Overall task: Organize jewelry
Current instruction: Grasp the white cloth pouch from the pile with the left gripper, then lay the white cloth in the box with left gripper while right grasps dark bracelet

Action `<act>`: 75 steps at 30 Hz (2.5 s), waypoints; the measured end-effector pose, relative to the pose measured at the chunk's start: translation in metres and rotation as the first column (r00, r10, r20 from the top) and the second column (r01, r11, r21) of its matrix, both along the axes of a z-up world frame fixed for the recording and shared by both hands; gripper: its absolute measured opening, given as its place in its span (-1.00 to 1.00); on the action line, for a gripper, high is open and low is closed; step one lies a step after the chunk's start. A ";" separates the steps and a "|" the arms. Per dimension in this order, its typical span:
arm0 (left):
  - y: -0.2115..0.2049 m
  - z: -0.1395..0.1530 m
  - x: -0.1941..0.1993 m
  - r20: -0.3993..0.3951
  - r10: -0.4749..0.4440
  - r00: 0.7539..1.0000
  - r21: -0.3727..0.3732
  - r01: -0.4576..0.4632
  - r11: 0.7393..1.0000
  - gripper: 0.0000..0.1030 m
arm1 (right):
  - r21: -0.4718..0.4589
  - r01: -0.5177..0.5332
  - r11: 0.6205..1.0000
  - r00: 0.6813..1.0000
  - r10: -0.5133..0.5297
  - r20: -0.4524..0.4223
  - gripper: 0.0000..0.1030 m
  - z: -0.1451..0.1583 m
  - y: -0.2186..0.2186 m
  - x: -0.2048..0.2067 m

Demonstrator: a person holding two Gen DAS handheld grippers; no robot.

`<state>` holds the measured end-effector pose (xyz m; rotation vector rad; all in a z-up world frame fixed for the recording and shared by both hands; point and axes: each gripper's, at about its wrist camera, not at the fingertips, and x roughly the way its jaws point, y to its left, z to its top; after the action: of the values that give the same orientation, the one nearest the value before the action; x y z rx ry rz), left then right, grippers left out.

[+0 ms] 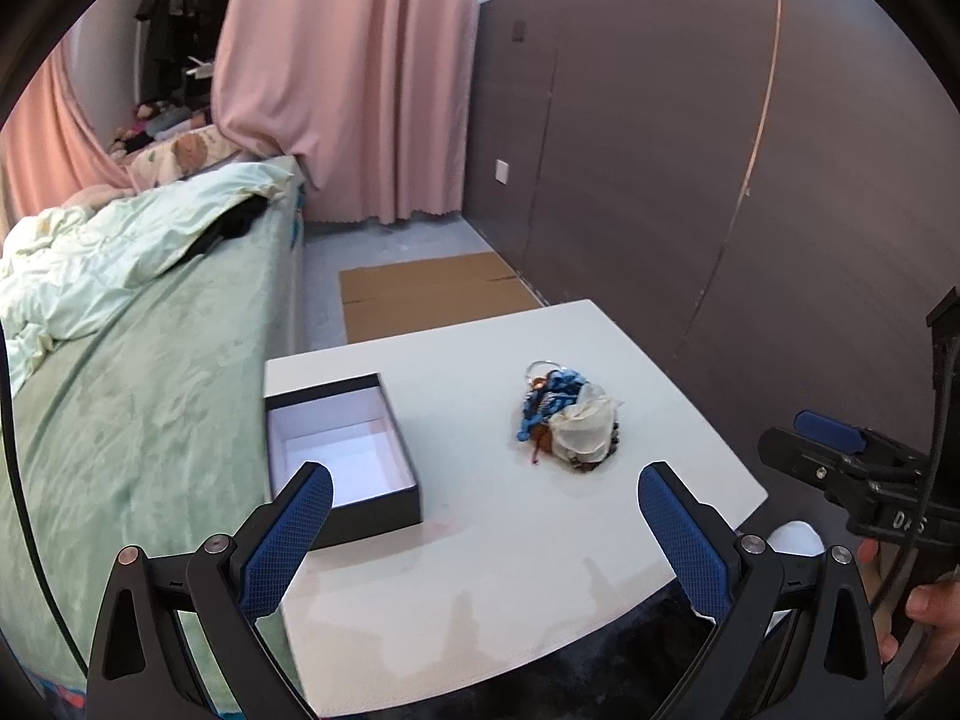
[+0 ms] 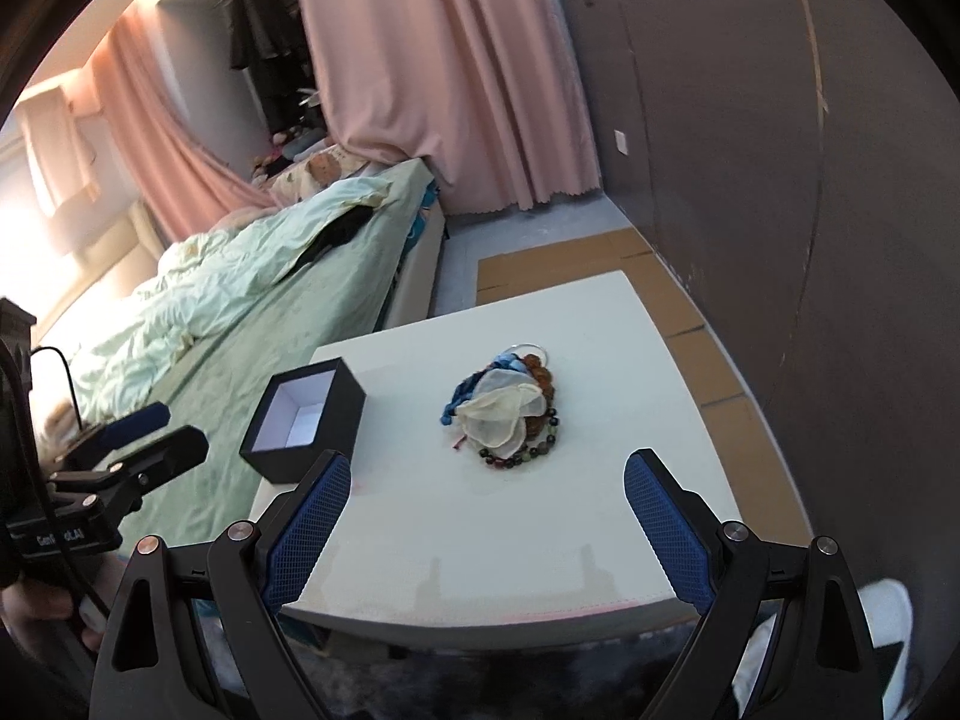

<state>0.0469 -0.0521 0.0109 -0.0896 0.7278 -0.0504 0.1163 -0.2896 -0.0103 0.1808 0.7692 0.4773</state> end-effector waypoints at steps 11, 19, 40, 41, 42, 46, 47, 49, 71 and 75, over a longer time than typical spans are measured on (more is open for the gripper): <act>-0.023 -0.020 0.056 -0.083 -0.099 0.992 -0.030 0.096 0.995 0.70 | 0.135 0.157 0.978 0.975 -0.133 -0.176 0.55 -0.032 -0.055 0.048; -0.051 -0.048 0.102 -0.131 -0.209 0.969 -0.049 0.204 0.978 0.59 | 0.179 0.185 0.966 0.954 -0.133 -0.269 0.43 -0.054 -0.067 0.081; -0.066 -0.103 0.149 -0.174 -0.316 0.933 -0.011 0.319 0.948 -0.99 | 0.153 0.156 0.976 0.911 -0.082 -0.405 0.43 -0.098 -0.031 0.134; -0.064 -0.098 0.147 -0.158 -0.318 0.935 -0.020 0.319 0.947 -0.99 | 0.151 0.151 0.977 0.910 -0.078 -0.406 0.43 -0.099 -0.028 0.135; -0.061 -0.091 0.144 -0.137 -0.317 0.939 -0.027 0.316 0.948 -0.99 | 0.141 0.139 0.980 0.911 -0.071 -0.406 0.43 -0.101 -0.024 0.135; -0.049 -0.071 0.137 -0.074 -0.302 0.950 -0.055 0.298 0.953 -0.99 | 0.139 0.109 0.984 0.908 -0.042 -0.417 0.17 -0.107 -0.015 0.138; -0.046 -0.066 0.136 -0.063 -0.293 0.954 -0.059 0.289 0.955 -0.99 | 0.140 0.106 0.984 0.906 -0.038 -0.422 0.14 -0.108 -0.014 0.139; -0.037 -0.057 0.132 -0.042 -0.273 0.961 -0.075 0.269 0.960 -0.99 | 0.130 0.103 0.986 0.906 -0.039 -0.422 0.05 -0.110 -0.011 0.139; 0.006 -0.019 0.116 0.040 -0.210 0.977 -0.153 0.214 0.965 -0.99 | 0.178 -0.006 0.984 0.883 0.089 -0.461 -0.70 -0.129 0.023 0.155; 0.009 -0.017 0.112 0.039 -0.205 0.978 -0.154 0.209 0.966 -0.99 | 0.197 0.004 0.980 0.873 0.092 -0.478 -0.80 -0.129 0.020 0.149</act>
<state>0.1589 -0.0428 -0.0060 -0.1635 0.7074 -0.3091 0.2655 -0.2694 -0.1398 0.4782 1.2249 0.5583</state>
